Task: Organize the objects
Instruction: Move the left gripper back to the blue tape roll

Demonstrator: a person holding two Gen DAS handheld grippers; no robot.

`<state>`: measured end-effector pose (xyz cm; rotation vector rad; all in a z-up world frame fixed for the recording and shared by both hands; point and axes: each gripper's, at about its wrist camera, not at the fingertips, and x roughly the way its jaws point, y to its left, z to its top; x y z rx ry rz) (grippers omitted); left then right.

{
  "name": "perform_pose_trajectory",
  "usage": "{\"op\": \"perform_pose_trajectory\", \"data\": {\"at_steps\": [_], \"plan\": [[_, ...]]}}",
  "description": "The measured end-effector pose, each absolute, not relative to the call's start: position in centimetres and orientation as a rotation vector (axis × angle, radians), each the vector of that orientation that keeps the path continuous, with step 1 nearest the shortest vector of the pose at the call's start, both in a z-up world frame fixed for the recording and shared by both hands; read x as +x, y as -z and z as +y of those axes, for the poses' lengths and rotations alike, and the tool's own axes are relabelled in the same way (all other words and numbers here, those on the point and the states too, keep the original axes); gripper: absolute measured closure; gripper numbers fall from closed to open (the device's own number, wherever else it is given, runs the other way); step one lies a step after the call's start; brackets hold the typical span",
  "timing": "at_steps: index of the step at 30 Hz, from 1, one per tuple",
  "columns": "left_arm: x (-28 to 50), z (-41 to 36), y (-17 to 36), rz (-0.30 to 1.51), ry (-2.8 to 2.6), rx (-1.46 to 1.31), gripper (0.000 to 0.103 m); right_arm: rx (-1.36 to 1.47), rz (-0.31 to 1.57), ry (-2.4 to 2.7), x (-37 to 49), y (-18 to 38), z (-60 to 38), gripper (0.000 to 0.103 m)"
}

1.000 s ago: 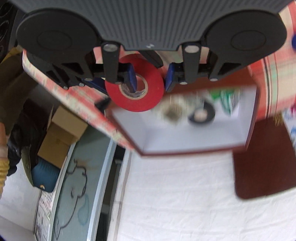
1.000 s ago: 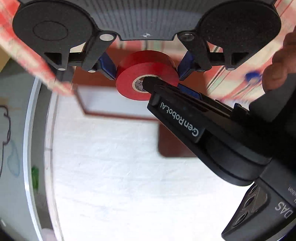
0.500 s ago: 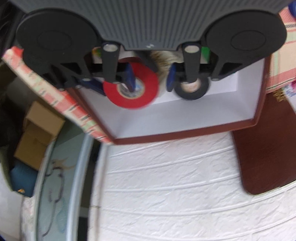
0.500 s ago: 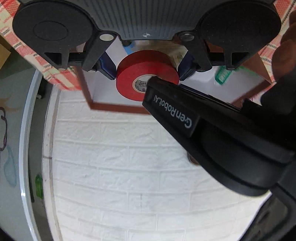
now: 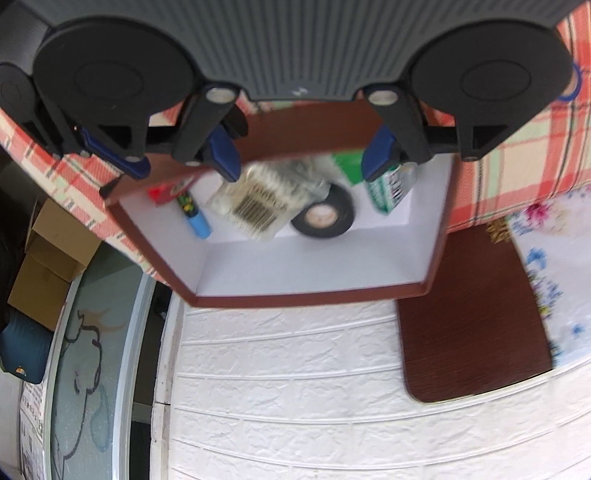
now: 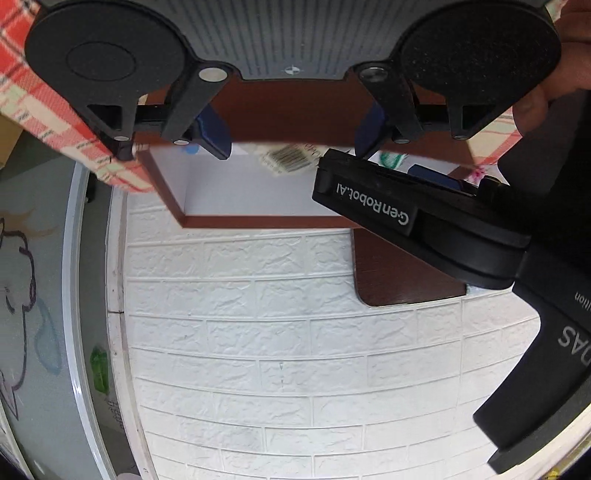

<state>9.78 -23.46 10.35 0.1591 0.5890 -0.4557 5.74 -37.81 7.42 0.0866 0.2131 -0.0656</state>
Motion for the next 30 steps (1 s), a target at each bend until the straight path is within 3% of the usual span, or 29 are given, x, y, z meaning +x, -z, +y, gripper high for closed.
{"op": "perform_pose_trajectory", "data": {"at_steps": [10, 18, 30], "plan": [[6.7, -16.1, -5.2, 0.697, 0.313, 0.147, 0.029, 0.111, 0.463, -0.089, 0.8, -4.7, -31.3, 0.029], [6.3, -9.1, -1.3, 0.775, 0.157, 0.139, 0.029, -0.042, 0.575, -0.185, 0.2, -3.3, -25.9, 0.029], [6.4, -3.1, -0.2, 0.734, 0.096, 0.09, 0.015, -0.153, 0.614, -0.229, 0.8, -2.5, -21.3, 0.029]]}}
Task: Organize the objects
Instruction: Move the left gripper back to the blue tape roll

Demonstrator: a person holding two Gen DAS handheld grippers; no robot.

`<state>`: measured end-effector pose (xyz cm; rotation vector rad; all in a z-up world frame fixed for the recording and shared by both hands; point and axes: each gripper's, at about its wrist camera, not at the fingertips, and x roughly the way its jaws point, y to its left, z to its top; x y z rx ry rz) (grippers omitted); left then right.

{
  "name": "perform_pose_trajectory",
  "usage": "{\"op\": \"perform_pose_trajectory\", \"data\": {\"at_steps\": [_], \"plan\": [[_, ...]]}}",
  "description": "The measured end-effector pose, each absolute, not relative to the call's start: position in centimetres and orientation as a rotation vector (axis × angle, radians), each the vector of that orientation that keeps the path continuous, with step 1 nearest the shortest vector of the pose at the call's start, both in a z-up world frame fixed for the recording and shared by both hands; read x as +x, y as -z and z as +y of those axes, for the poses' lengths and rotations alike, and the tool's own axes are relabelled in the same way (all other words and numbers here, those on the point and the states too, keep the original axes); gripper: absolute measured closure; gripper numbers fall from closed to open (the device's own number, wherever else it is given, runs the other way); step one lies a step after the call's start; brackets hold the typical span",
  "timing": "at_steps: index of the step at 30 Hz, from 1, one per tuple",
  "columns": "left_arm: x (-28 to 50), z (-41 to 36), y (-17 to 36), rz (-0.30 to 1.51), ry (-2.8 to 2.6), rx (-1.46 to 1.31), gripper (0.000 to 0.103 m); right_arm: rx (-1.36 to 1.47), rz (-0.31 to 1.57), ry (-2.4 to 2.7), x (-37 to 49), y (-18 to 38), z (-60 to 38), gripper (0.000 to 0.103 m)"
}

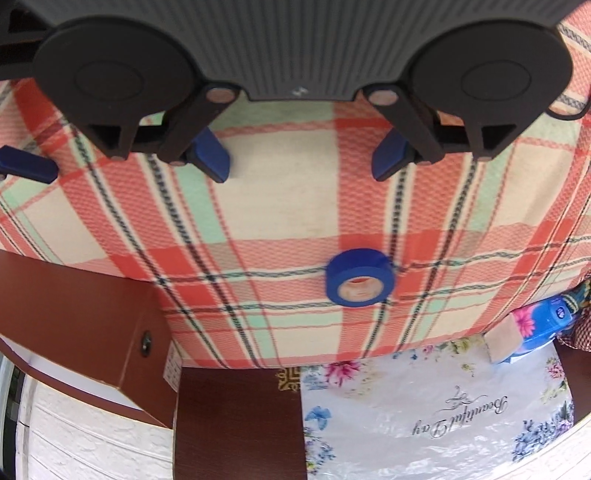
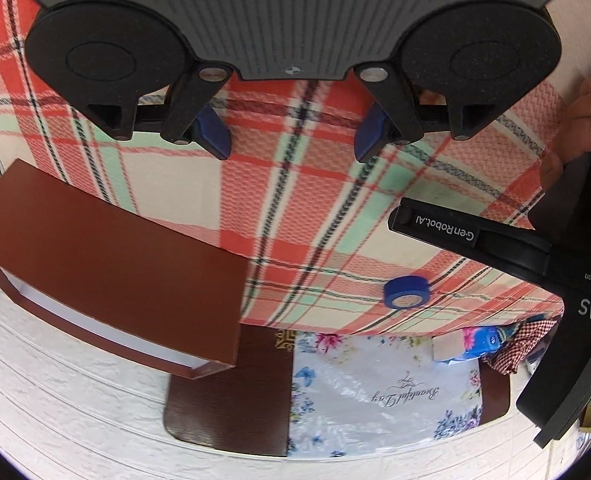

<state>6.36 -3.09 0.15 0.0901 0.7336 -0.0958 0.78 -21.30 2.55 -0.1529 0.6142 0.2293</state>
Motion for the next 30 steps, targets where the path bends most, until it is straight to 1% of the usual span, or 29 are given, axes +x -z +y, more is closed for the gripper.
{"op": "perform_pose_trajectory", "data": {"at_steps": [6, 22, 25, 28, 30], "plan": [[6.4, -1.8, 0.3, 0.706, 0.097, 0.085, 0.009, -0.167, 0.611, -0.232, 0.9, -2.7, -20.1, 0.029], [7.5, 0.6, 0.6, 0.674, 0.067, 0.07, 0.007, -0.202, 0.6, -0.262, 1.8, -2.6, -17.4, 0.028], [8.0, 2.1, 0.6, 0.668, 0.03, 0.075, 0.006, -0.217, 0.595, -0.28, 2.4, -2.6, -16.6, 0.028], [8.7, 5.2, 0.6, 0.67, -0.032, 0.052, 0.005, -0.241, 0.585, -0.309, 3.2, -2.7, -15.5, 0.028], [9.4, 7.6, 0.6, 0.68, -0.076, 0.004, 0.0, -0.251, 0.579, -0.335, 4.0, -2.8, -14.6, 0.028]]}}
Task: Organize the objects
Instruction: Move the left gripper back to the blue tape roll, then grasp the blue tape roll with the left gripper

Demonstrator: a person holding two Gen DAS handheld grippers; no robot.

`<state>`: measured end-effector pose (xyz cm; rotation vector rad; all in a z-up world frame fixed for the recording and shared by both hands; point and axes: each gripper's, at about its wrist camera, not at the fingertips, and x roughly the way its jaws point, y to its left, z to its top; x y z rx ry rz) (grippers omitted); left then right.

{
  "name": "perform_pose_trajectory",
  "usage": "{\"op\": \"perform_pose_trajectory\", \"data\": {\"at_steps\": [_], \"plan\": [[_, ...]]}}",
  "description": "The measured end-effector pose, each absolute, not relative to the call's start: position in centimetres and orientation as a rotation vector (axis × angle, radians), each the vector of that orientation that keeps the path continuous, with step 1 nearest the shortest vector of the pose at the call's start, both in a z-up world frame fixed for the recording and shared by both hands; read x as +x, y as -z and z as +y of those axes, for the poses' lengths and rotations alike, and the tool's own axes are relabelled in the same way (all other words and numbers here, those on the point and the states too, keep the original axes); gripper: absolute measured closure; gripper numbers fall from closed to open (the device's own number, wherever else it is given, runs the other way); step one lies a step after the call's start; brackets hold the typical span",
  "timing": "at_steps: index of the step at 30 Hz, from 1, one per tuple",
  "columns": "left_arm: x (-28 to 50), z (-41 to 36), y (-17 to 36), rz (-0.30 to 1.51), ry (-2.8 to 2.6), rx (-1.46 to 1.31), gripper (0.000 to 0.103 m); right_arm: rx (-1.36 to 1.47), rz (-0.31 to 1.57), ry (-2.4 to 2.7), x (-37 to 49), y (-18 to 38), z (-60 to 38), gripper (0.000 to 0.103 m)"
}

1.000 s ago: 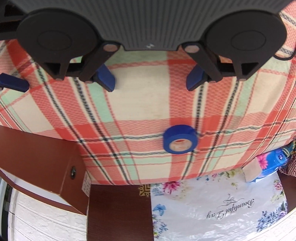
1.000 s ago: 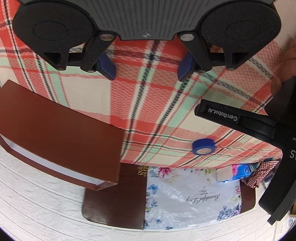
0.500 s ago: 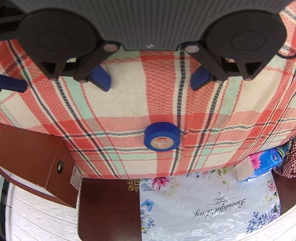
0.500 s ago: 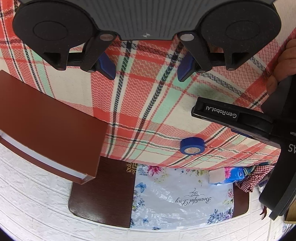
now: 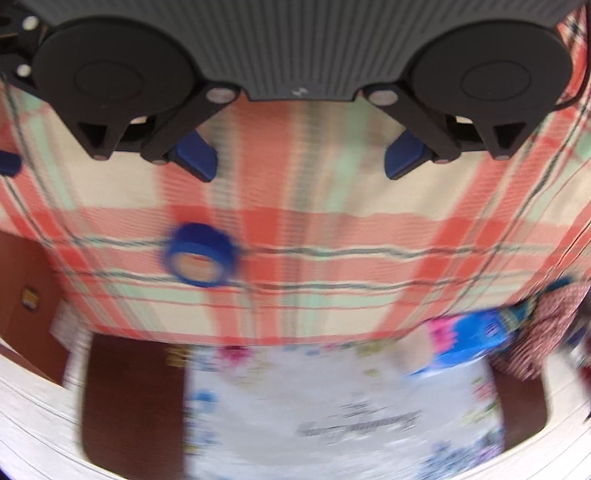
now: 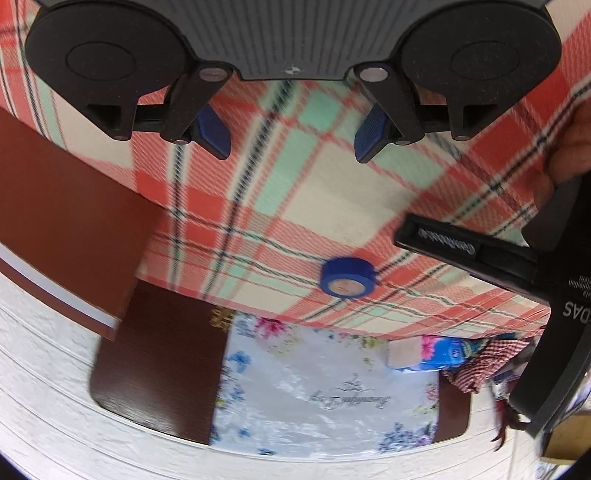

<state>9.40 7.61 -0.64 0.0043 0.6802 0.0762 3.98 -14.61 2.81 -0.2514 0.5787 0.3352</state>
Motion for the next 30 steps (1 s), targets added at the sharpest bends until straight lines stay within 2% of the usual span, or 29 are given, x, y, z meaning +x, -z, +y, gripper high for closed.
{"op": "perform_pose_trajectory", "data": {"at_steps": [12, 16, 28, 30], "plan": [[10.4, 10.1, 0.9, 0.659, -0.143, -0.071, 0.0, -0.233, 0.573, -0.442, 11.3, -2.9, -9.7, 0.017], [10.3, 10.7, 0.9, 0.649, -0.17, -0.108, 0.0, -0.201, 0.599, -0.452, 13.6, -2.8, -9.5, 0.008], [9.7, 12.7, 0.7, 0.589, -0.28, -0.233, 0.0, -0.22, 0.582, -0.503, 16.7, -2.7, -7.1, 0.008], [9.7, 12.9, 0.6, 0.584, -0.287, -0.247, 0.0, -0.214, 0.581, -0.519, 17.1, -2.7, -6.8, 0.014]]}}
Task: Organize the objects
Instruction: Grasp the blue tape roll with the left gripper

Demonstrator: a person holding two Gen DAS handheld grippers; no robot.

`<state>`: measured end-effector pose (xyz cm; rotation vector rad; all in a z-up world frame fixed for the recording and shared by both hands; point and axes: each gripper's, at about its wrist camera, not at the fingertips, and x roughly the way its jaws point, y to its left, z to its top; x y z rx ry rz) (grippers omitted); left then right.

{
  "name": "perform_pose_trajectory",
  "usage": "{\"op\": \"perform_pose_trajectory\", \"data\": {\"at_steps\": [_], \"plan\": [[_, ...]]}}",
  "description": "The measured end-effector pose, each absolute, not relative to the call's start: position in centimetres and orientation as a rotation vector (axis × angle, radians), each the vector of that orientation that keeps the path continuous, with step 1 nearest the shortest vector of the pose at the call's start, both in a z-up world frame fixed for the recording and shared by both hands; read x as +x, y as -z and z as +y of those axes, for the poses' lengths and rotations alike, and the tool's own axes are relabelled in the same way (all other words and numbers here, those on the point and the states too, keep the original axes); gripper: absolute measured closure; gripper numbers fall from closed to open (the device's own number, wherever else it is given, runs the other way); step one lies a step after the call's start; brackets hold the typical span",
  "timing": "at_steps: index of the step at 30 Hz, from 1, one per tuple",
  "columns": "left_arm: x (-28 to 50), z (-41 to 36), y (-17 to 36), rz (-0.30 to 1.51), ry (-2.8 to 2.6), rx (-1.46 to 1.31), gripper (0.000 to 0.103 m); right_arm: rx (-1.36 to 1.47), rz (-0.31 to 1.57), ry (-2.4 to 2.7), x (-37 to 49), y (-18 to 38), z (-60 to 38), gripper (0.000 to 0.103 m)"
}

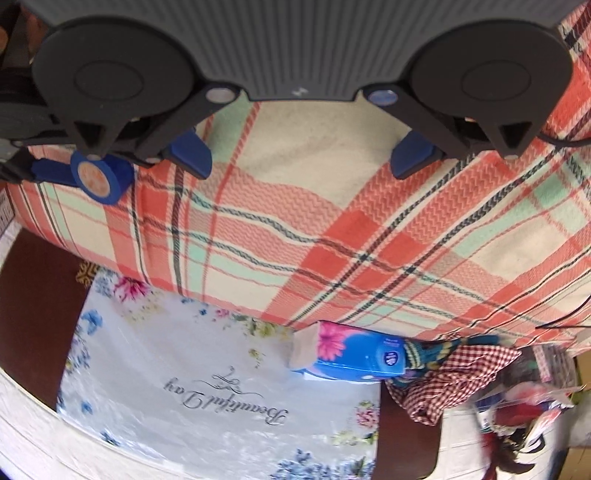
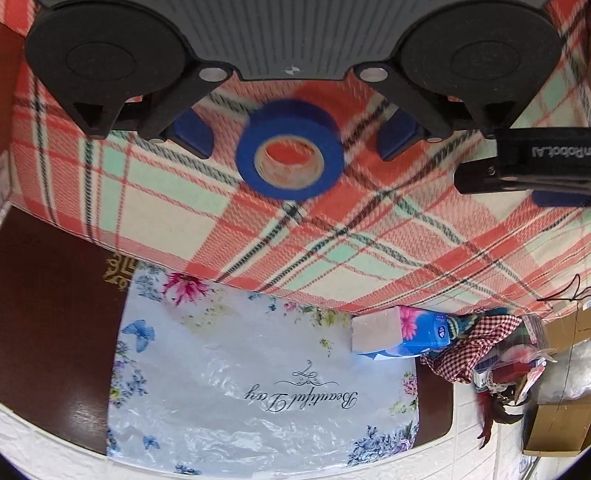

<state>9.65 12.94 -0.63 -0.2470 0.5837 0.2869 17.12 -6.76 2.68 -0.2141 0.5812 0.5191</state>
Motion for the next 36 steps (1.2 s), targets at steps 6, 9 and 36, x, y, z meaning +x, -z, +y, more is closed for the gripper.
{"op": "perform_pose_trajectory", "data": {"at_steps": [6, 9, 36], "plan": [[9.9, 12.7, 0.6, 0.594, -0.292, -0.223, 0.0, -0.244, 0.55, -0.578, 16.6, -2.9, -6.2, 0.046], [10.1, 12.4, 0.7, 0.606, -0.296, -0.2, 0.0, -0.239, 0.548, -0.562, 16.0, -2.9, -6.6, 0.046], [4.6, -6.8, -1.7, 0.76, 0.31, 0.065, 0.014, -0.123, 0.567, -0.065, -3.8, -2.3, -28.5, 0.043]]}}
